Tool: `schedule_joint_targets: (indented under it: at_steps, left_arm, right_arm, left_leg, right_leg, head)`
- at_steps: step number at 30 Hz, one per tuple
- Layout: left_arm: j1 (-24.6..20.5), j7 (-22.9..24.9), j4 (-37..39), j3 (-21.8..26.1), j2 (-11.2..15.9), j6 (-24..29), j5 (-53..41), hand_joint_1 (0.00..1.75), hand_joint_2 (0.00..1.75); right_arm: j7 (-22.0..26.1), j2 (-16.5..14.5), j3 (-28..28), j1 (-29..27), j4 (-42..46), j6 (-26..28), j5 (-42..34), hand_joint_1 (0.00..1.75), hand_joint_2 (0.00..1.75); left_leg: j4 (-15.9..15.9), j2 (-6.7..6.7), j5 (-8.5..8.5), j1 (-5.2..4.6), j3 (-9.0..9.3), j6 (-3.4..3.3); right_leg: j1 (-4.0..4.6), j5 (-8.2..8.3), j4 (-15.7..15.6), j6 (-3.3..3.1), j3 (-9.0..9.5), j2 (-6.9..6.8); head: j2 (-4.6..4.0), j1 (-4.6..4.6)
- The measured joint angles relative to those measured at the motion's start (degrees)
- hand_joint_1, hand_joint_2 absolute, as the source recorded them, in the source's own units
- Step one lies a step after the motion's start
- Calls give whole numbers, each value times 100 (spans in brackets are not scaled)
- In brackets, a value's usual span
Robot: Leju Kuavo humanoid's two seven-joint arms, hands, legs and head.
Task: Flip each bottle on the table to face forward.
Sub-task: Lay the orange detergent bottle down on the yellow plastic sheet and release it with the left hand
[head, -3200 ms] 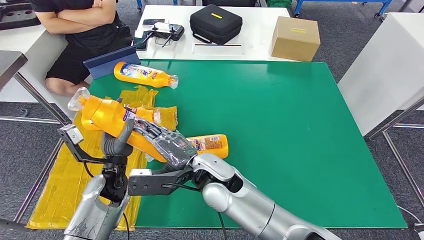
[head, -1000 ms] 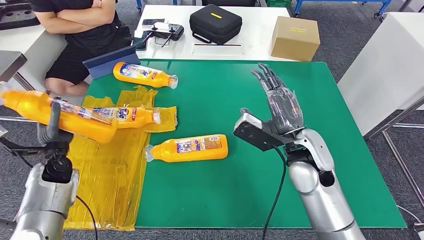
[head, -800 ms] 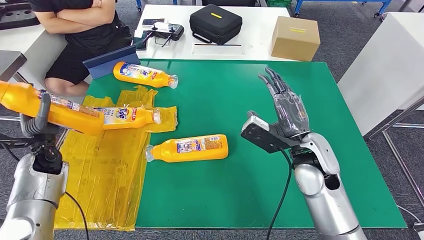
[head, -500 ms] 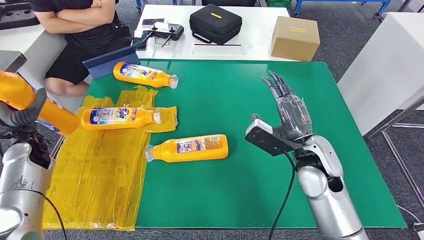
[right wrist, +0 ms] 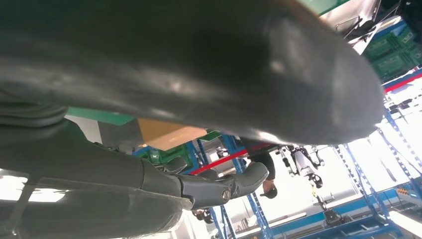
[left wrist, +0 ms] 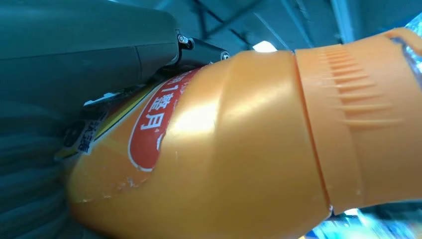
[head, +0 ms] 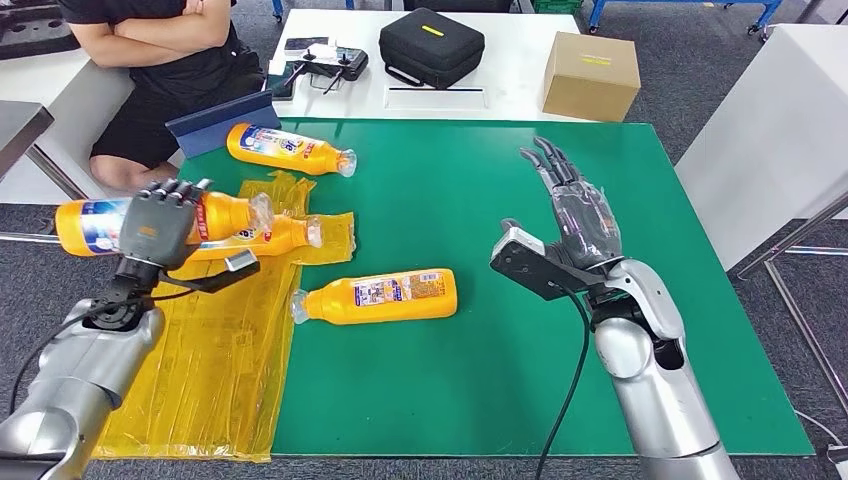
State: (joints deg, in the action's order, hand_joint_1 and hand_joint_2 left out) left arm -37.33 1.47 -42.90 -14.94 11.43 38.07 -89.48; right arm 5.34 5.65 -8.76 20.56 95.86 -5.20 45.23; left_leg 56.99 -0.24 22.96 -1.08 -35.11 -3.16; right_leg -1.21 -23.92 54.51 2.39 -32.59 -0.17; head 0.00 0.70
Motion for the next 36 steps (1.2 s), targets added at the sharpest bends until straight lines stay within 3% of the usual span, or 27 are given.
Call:
schedule_joint_targets:
  at_steps: [13, 20, 21, 22, 24, 25, 26, 36]
  left_arm:
    - [152, 16, 11, -377, 0, -48, -38, 175, 175]
    - [915, -173, -668, -646, 19, -78, -44, 175, 175]
    - [1044, -224, -814, -649, 22, -93, -44, 149, 175]
    - [1165, -275, -957, -649, 25, -114, -43, 106, 175]
    - [1355, -374, -1182, -642, 28, -162, 7, 18, 87]
    - [1429, -432, -1262, -632, 28, -187, 56, 0, 44]
    - [1489, -499, -1321, -620, 28, -215, 126, 0, 0]
    - [1699, -1001, -1605, -528, 50, -521, 768, 0, 0]
  right_arm:
    - [15, 23, 80, -9, 0, -12, 4, 0, 0]
    - [60, 17, 264, -131, 3, -118, 81, 0, 0]
    - [80, 17, 279, -136, 1, -120, 97, 0, 0]
    - [103, 17, 289, -137, -4, -120, 109, 0, 0]
    - [149, 12, 297, -137, -30, -114, 129, 0, 0]
    - [167, 7, 299, -137, -46, -110, 141, 0, 0]
    - [180, -1, 300, -137, -66, -104, 160, 0, 0]
    - [228, -8, 299, -138, -204, -93, 231, 0, 0]
  left_leg:
    - [-1, -2, 0, 2, -7, 0]
    - [-1, -1, 1, 1, -12, 0]
    - [-1, -2, 1, 1, -14, 0]
    - [-1, -3, 1, 1, -15, 0]
    - [-1, -4, 1, 1, -15, 0]
    - [-2, -4, 1, 1, -15, 0]
    - [-2, -4, 1, 1, -15, 0]
    - [-2, -5, -2, 2, -12, -1]
  right_leg:
    - [4, 0, 0, 0, -10, -1]
    - [3, -1, 0, 0, -14, 1]
    - [3, -1, -1, 0, -15, 1]
    - [3, -2, -1, -1, -16, 0]
    - [3, -2, -2, -1, -17, -1]
    - [3, -2, -2, -1, -16, -1]
    - [4, -2, -2, -1, -16, 0]
    - [6, 0, 0, 0, -15, -1]
  head:
    - [0, -2]
    - [0, -1]
    - [0, -1]
    - [0, 0]
    - [0, -1]
    - [0, -1]
    - [0, -1]
    - [0, -1]
